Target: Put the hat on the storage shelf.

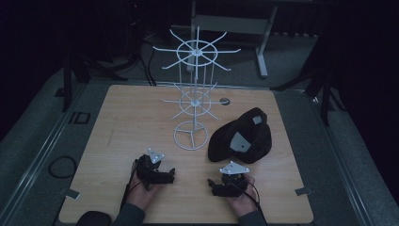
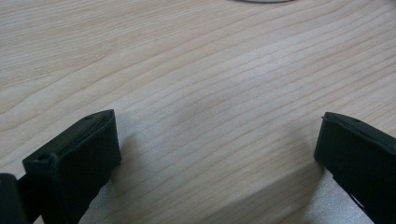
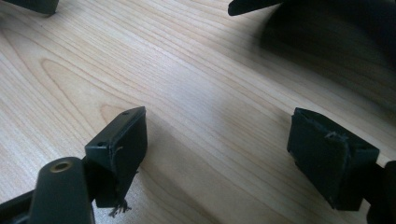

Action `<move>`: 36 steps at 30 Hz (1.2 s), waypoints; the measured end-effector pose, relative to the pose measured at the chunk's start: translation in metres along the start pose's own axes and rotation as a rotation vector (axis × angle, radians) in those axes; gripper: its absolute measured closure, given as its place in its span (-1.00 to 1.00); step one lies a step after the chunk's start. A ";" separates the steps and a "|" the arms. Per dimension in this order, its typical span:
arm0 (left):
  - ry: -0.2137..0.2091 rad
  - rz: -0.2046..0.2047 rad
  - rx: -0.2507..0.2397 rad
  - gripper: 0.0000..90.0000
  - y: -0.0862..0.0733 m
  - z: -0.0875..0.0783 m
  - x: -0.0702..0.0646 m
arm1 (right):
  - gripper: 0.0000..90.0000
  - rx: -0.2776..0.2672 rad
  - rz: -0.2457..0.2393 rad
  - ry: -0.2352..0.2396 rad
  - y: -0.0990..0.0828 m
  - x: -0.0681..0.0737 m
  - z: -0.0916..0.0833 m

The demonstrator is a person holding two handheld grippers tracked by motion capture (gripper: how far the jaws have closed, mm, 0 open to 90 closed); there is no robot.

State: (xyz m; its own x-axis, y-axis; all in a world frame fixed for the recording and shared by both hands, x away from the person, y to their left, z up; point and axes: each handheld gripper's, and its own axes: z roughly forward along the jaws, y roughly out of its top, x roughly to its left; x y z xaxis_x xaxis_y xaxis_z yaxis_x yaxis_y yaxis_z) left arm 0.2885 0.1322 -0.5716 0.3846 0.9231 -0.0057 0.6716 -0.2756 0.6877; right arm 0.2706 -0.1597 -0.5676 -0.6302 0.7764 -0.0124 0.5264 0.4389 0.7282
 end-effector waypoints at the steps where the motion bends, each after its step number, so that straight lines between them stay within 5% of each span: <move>1: 0.000 0.000 0.000 -1.00 0.000 0.000 0.000 | -0.56 0.000 0.000 0.000 0.000 0.000 0.000; 14: -0.002 0.001 0.000 -1.00 0.000 0.000 0.000 | -0.49 -0.004 0.008 -0.008 0.000 0.000 -0.001; 19: -0.002 0.001 0.000 -1.00 0.000 0.000 0.000 | -0.15 -0.020 0.010 -0.025 0.000 0.003 -0.003; 28: -0.002 0.001 0.000 -1.00 0.000 0.000 0.000 | 0.28 -0.087 0.018 0.012 0.004 0.006 -0.013; 36: -0.002 0.000 -0.001 -1.00 0.000 0.000 0.000 | 0.17 -0.134 0.102 0.001 0.016 0.003 -0.014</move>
State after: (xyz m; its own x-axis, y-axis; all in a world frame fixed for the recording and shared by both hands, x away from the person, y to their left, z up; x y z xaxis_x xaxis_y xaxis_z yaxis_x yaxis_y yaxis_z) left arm 0.2885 0.1319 -0.5716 0.3855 0.9227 -0.0071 0.6713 -0.2752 0.6881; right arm 0.2691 -0.1565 -0.5465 -0.5776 0.8136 0.0670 0.5070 0.2931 0.8106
